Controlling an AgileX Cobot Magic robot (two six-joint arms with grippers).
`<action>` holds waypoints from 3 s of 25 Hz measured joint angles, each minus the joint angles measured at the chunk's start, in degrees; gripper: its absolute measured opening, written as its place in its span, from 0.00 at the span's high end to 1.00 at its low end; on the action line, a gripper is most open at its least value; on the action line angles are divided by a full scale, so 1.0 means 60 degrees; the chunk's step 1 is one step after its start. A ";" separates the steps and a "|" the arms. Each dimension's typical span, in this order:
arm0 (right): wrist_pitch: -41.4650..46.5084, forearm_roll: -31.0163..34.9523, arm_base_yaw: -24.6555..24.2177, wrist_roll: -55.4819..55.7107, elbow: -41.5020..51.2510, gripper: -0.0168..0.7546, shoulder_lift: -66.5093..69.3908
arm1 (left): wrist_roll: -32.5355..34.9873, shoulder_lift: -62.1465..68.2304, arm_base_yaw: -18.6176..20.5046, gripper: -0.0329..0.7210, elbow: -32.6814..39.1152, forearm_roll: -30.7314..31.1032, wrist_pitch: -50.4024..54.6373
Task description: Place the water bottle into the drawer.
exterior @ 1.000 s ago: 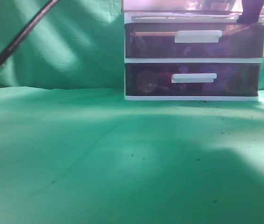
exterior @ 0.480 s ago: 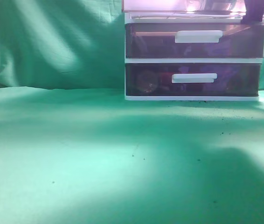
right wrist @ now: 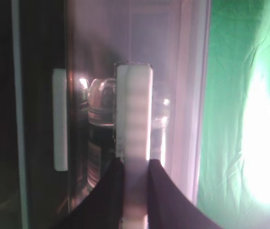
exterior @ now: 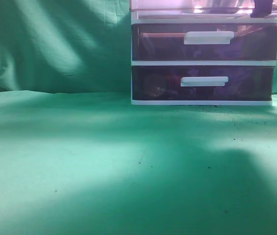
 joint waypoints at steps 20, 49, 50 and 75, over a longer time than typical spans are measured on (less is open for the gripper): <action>0.0741 -0.1838 -0.1265 0.1245 -0.3893 0.85 0.2855 | -0.0145 -0.0436 0.0295 0.96 0.0000 0.0000 -0.0699; -0.0947 -0.1482 -0.0652 0.1805 -0.3592 0.52 0.2879 | -0.0145 -0.0436 0.0295 0.96 0.0000 0.0000 -0.0719; -0.1073 -0.1464 -0.0522 0.1805 -0.3442 0.52 0.2752 | -0.0145 -0.0436 0.0295 0.96 0.0000 0.0000 -0.0719; -0.1256 0.3129 0.6015 0.4057 0.0580 0.87 -0.2229 | -0.0145 -0.5405 0.0295 0.96 -0.0017 0.0000 -0.0898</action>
